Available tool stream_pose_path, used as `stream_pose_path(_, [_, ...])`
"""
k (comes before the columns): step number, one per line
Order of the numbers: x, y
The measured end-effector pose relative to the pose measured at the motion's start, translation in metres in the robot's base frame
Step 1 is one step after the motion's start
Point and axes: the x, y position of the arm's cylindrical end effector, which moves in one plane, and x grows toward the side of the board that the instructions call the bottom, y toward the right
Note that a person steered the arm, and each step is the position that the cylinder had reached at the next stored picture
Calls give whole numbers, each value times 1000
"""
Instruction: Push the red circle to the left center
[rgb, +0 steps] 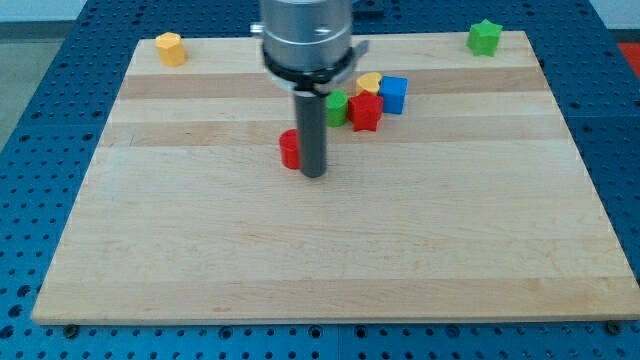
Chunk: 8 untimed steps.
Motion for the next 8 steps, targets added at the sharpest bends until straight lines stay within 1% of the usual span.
stream_pose_path(1, [0,4])
stream_pose_path(2, [-3,82])
stream_pose_path(3, [-13,80])
stream_pose_path(4, [-13,28])
stream_pose_path(5, [-15,-6])
stream_pose_path(6, [-16,-12])
stream_pose_path(8, [-35,33])
